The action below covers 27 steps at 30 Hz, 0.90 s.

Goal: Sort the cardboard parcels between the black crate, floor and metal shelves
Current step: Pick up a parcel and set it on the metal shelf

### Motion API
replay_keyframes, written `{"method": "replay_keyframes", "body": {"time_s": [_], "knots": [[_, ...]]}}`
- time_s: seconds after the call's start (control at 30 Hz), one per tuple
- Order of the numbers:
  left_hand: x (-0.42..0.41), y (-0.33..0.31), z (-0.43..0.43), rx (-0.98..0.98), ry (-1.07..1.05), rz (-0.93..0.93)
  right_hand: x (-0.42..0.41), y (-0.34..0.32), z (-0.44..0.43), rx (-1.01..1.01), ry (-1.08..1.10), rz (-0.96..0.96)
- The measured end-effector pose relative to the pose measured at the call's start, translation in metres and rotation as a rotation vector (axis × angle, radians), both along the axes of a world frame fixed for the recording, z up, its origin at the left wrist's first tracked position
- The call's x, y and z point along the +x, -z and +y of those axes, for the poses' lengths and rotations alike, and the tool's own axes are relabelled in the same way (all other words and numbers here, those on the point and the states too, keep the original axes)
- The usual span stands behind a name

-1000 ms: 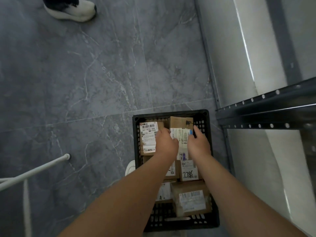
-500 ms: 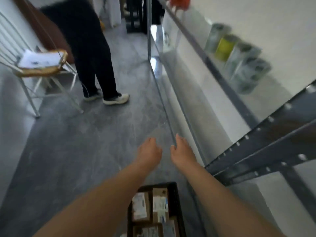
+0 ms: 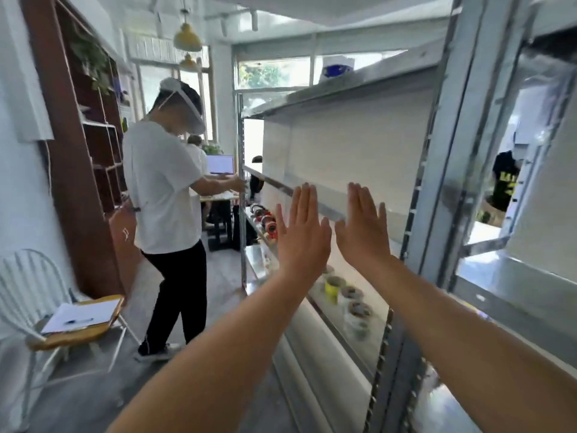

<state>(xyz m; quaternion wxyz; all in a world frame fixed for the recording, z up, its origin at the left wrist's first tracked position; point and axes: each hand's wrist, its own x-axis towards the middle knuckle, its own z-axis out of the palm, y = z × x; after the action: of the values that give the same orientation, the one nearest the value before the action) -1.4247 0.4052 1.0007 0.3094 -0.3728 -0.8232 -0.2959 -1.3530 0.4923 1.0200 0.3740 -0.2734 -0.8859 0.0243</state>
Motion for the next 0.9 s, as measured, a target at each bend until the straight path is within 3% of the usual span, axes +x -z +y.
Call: {"method": "replay_keyframes", "body": {"time_s": [0.17,0.4,0.77,0.9], "knots": [[-0.009,-0.035,-0.027,0.012,0.064,0.149,0.015,-0.051,-0.024,0.069,0.129,0.087],[-0.029,-0.06,-0.066,0.006,0.114,0.248,0.024,-0.072,-0.07,0.045,0.253,0.116],[0.06,-0.026,-0.06,-0.044,0.464,0.088,0.116,-0.05,-0.105,0.053,0.48,0.122],[0.107,-0.015,-0.064,-0.106,0.546,0.143,0.168,-0.038,-0.118,0.027,0.618,0.081]]}}
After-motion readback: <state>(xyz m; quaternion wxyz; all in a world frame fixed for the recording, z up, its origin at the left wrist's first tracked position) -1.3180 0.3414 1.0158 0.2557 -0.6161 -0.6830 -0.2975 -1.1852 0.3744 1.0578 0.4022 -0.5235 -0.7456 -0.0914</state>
